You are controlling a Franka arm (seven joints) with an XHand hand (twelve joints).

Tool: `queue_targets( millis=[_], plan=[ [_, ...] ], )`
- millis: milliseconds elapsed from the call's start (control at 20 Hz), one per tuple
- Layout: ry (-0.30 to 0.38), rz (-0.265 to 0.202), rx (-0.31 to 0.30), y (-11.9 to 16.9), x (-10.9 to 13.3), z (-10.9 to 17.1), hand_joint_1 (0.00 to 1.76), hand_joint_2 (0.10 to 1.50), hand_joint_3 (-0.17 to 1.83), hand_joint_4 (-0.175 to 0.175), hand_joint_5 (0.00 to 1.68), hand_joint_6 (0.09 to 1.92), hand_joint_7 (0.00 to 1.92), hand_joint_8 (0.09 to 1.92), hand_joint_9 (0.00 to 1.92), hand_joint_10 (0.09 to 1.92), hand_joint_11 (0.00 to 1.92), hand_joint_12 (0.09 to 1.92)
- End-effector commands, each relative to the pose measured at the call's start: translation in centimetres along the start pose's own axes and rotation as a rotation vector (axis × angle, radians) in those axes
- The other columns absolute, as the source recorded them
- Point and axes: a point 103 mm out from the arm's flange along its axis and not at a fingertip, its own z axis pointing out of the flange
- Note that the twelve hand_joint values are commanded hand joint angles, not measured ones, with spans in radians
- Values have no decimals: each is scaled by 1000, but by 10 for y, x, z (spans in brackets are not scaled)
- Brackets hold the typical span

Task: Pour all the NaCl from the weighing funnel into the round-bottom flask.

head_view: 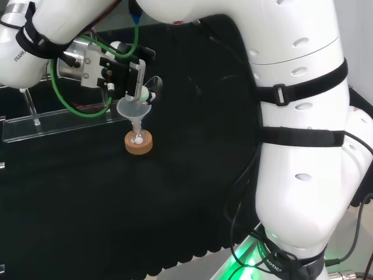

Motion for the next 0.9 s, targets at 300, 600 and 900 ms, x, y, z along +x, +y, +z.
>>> queue_targets(
  millis=[300,600,900],
  plan=[
    [-4,0,-2,-1,-1,2,1109,710,567,175,1249,680,435,667,732,466,590,1169],
    [56,-6,-12,0,-8,8,1109,710,568,175,1250,678,436,667,731,466,588,1168],
    [203,-32,-9,1,-20,17,1109,709,568,175,1251,677,436,666,730,467,588,1168]
  ],
)
